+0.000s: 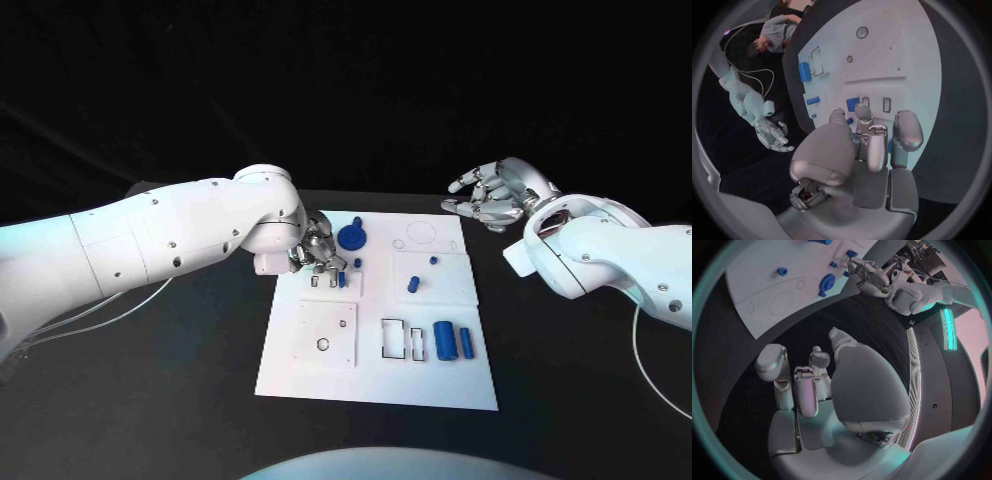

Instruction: Assemble the parts on the task board

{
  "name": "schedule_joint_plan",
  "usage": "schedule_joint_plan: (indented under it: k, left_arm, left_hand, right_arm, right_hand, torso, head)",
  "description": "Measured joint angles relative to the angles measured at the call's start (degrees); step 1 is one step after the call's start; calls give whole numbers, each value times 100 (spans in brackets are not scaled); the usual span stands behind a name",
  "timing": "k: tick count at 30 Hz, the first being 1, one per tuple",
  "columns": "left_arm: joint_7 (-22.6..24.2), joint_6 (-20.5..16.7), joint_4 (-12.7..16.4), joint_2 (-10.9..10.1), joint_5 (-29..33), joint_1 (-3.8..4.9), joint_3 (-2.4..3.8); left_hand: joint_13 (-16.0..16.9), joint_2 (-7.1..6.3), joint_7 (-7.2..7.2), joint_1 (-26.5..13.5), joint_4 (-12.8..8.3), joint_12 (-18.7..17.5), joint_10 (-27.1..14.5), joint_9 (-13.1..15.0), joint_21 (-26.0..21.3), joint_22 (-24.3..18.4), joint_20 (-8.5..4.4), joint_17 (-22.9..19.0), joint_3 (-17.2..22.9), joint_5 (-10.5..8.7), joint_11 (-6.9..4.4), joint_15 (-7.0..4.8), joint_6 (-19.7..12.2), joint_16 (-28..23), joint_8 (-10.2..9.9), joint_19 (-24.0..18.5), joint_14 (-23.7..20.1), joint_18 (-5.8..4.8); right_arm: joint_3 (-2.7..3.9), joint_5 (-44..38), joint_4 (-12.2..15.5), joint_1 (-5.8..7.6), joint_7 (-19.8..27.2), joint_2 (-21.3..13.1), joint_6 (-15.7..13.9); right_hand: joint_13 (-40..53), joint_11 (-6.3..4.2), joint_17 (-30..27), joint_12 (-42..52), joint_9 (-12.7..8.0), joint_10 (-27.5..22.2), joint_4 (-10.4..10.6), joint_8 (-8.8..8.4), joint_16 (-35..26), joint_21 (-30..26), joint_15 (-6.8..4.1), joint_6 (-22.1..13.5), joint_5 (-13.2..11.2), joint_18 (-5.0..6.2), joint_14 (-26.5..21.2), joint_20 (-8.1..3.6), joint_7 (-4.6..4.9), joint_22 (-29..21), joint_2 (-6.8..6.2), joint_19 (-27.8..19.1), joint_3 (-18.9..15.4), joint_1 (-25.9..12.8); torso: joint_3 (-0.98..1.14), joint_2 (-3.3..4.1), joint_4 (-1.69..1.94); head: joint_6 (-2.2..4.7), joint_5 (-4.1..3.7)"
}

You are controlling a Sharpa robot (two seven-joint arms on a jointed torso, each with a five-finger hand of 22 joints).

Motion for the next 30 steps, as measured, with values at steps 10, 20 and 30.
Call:
schedule_joint_plan:
  k: [10, 20, 30]
  left_arm:
    - [-17, 89, -1, 25, 17, 0, -3]
    - [-22, 96, -13, 48, 26, 0, -4]
    - [-28, 96, -41, 82, 31, 0, -4]
  left_hand:
    - [34, 26, -51, 108, 0, 31, 17, 60, 0, 27, -42, 0, 0, 0, -58, -44, 93, 0, 158, -1, 1, -1]
    - [295, 93, -102, 275, 0, 294, 103, 205, -1, 96, -104, -1, 0, 0, -144, -95, 144, 0, 461, 19, 10, 0]
    - [380, 98, -124, 325, 0, 409, 123, 264, -2, 113, -125, -1, 0, -110, -164, -95, 121, 0, 599, 41, 10, -1]
  right_arm:
    - [-1, 1, -11, -4, -12, 9, 5]
    - [-1, 1, -19, -12, -18, 28, 11]
    - [-1, 2, -21, -16, -26, 31, 18]
  right_hand:
    - [0, 0, -1, 0, 0, 0, 3, 0, 0, 0, 0, 0, 0, 0, 0, 0, 0, 1, 0, 0, 3, 0]
    - [1, 0, -1, 0, 2, 0, 3, 23, 0, 0, 0, 0, 21, 0, 0, 0, 0, 0, 0, 0, 3, 0]
    - [-10, 0, -2, 0, 4, 0, 3, 23, 0, 0, 0, 0, 21, 0, 0, 0, 0, 0, 0, 0, 3, 0]
  torso:
    - [-2, 2, -1]
    - [3, 9, -3]
    - [8, 11, -8]
  head:
    - [-3, 9]
    - [-7, 4]
    - [-29, 1]
